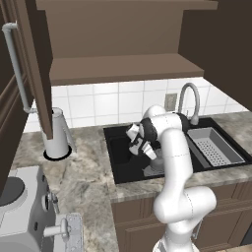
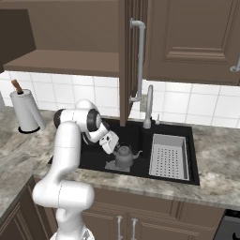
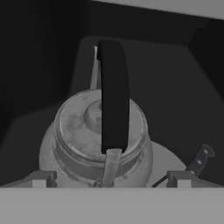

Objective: Open the cabinet, pick the kettle from the cabinet, and place it in the sink.

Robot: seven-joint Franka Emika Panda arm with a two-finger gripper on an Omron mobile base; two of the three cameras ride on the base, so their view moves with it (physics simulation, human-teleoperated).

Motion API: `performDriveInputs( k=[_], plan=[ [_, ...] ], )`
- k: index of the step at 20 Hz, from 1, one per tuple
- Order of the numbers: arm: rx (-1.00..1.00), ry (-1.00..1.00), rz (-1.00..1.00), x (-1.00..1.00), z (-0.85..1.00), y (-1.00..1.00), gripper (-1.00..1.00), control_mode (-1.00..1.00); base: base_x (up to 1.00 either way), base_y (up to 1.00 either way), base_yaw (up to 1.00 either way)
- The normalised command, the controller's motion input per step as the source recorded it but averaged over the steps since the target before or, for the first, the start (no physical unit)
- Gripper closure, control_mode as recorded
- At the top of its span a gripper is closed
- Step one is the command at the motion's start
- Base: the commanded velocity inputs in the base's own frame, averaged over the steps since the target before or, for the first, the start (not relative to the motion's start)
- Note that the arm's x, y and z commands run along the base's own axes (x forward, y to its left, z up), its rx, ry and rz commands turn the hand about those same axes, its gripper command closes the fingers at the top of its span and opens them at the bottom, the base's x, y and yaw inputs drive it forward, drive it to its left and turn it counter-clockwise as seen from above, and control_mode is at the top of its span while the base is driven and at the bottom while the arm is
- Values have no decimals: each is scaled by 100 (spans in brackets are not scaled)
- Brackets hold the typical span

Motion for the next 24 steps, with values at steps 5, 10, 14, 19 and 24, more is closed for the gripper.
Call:
performDriveInputs(
  k=[5,10,14,19,24],
  plan=[
    [0,-10,0,-7,-16,17,-100,-100,0,0,0],
    [0,-6,0,-4,-3,30,-100,-100,0,0,0],
    [0,-3,0,-8,0,27,-100,-100,0,0,0],
    [0,0,0,-15,2,18,-100,-100,0,0,0],
    [0,0,0,-19,7,4,-100,-100,0,0,0]
  ],
)
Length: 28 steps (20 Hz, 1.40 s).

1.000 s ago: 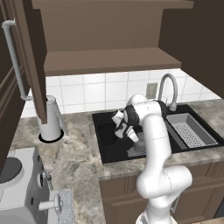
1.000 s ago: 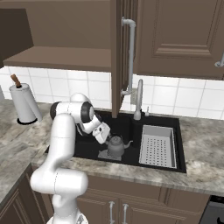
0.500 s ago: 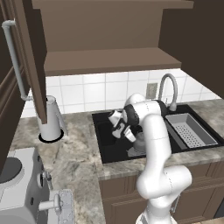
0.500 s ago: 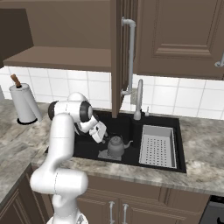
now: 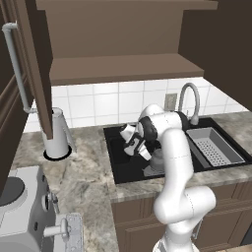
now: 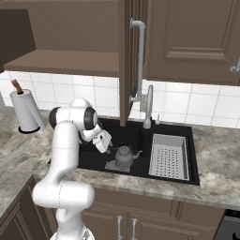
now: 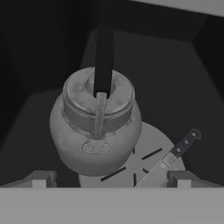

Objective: Open the cabinet, pick the kettle from the cabinet, and place it in the sink.

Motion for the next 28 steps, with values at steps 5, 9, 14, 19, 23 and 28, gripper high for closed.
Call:
performDriveInputs(
  k=[5,9,14,19,23,28],
  plan=[
    [0,-1,2,-20,13,0,-100,-100,0,0,0],
    [0,0,6,-23,13,0,-100,-100,0,0,0],
    [4,-1,13,-27,15,-1,-100,-100,0,0,0],
    [7,-3,16,-31,16,-5,-100,-100,0,0,0],
    [7,-1,16,-28,24,-4,-100,-100,0,0,0],
    [6,0,15,-21,30,-2,-100,-100,0,0,0]
  ],
)
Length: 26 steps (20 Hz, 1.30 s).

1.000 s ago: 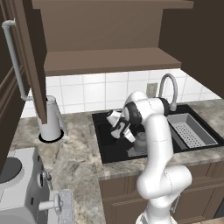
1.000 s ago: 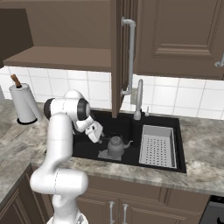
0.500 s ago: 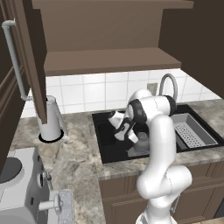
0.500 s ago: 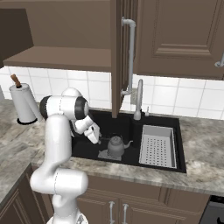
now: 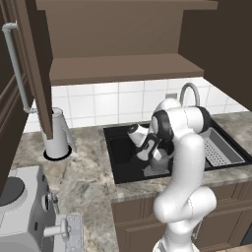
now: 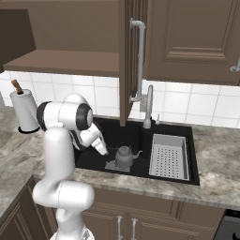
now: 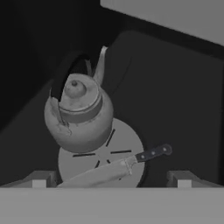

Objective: Open the cabinet, pick the kettle from the cabinet, and place it in the sink.

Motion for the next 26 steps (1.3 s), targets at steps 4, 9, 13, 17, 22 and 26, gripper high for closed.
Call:
performDriveInputs(
  k=[4,9,13,17,22,26],
  plan=[
    [5,0,15,-7,36,0,-100,-100,0,0,0],
    [3,2,17,-12,35,0,-100,-100,0,0,0],
    [1,3,19,-19,29,0,-100,-100,0,0,0],
    [1,1,22,-20,27,0,-100,-100,0,0,0],
    [6,0,22,-20,30,3,-100,-100,0,0,0],
    [8,0,22,-16,34,6,-100,-100,0,0,0]
  ],
)
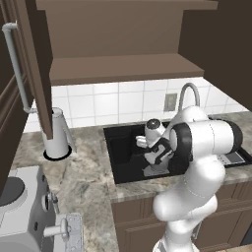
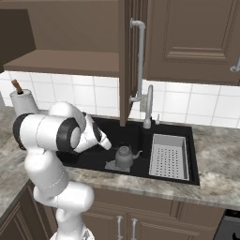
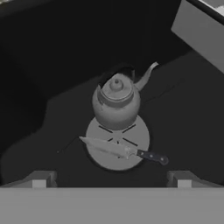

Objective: Open the cabinet, pick the kettle from the cabinet, and place it in the sink.

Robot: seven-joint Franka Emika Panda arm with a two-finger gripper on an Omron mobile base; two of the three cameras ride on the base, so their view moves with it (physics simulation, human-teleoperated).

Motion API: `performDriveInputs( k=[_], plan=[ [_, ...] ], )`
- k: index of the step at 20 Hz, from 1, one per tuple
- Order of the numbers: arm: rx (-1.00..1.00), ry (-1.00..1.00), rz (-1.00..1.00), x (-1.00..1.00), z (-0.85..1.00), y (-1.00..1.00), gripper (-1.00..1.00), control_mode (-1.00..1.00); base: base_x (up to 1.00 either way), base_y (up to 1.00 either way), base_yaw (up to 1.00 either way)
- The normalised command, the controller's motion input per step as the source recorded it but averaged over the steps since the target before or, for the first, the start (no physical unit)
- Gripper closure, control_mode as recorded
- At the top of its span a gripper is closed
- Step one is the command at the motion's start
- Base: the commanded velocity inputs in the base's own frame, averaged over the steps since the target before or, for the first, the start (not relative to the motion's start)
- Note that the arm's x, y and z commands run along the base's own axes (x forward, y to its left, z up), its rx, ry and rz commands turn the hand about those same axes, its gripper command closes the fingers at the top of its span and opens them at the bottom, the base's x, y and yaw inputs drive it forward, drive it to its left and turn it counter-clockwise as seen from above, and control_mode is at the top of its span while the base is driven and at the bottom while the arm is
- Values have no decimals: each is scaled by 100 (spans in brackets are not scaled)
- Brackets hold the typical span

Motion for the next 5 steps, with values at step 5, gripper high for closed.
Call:
performDriveInputs(
  k=[5],
  plan=[
    [13,0,21,-14,37,7,-100,-100,0,0,0]
  ],
)
